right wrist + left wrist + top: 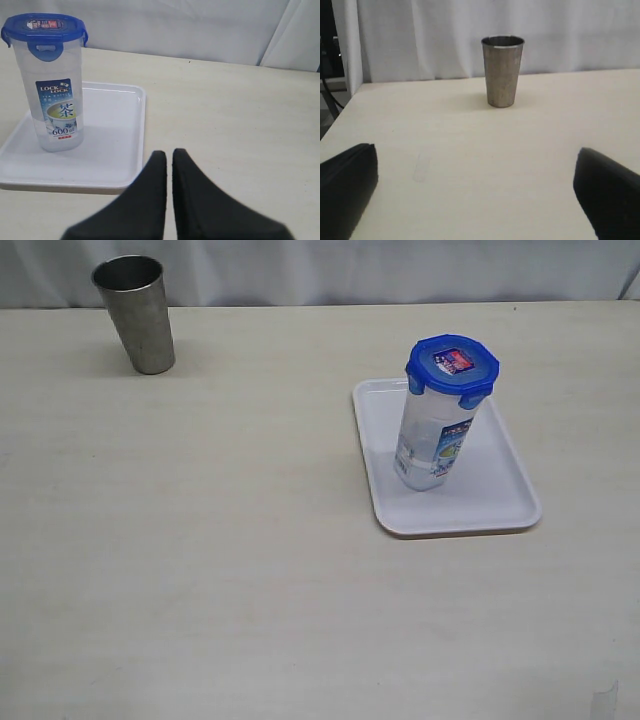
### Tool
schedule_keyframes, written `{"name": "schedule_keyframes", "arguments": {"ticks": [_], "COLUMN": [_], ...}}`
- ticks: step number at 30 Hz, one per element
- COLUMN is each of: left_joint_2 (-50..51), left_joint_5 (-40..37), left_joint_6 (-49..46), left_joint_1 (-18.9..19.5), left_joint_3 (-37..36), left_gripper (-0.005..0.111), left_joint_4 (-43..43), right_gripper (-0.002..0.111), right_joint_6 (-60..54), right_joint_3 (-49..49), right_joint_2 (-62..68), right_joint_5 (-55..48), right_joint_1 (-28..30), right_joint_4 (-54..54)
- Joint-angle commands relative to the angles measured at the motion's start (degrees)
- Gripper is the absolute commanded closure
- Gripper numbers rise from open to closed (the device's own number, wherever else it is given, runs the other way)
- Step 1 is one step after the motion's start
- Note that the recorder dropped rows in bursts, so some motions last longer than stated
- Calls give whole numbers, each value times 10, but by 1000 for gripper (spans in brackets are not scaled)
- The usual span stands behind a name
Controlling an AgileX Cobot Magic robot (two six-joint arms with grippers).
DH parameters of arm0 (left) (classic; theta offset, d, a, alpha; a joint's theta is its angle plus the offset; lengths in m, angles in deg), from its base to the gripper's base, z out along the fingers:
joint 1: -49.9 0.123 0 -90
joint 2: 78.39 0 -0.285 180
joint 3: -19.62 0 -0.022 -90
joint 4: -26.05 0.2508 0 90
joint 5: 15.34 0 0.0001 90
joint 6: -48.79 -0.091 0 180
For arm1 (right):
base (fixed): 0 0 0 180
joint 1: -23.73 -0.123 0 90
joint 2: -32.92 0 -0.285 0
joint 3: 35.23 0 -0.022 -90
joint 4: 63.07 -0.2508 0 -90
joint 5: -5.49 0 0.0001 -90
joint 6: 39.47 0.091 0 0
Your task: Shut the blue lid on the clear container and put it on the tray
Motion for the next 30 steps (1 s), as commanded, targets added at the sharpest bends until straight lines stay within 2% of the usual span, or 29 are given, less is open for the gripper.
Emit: {"name": "schedule_keyframes", "arguments": {"ticks": [1,7,30], "left_joint_2": [-2,-2,-2], "left_joint_5": [-12,-12,-12], "left_joint_6": [1,-75,-57], "left_joint_1": [2,2,2], "left_joint_3": [-2,-2,-2], "left_gripper": [3,3,3], "left_joint_4": [16,19,15], "right_gripper": [104,104,104], "right_joint_6": [0,0,0], "right_joint_3": [1,1,1], "right_joint_2": [-4,-4,-4], "right_joint_5": [-1,-1,-1], "right_joint_1": [1,1,1], "right_joint_4": [2,2,2]}}
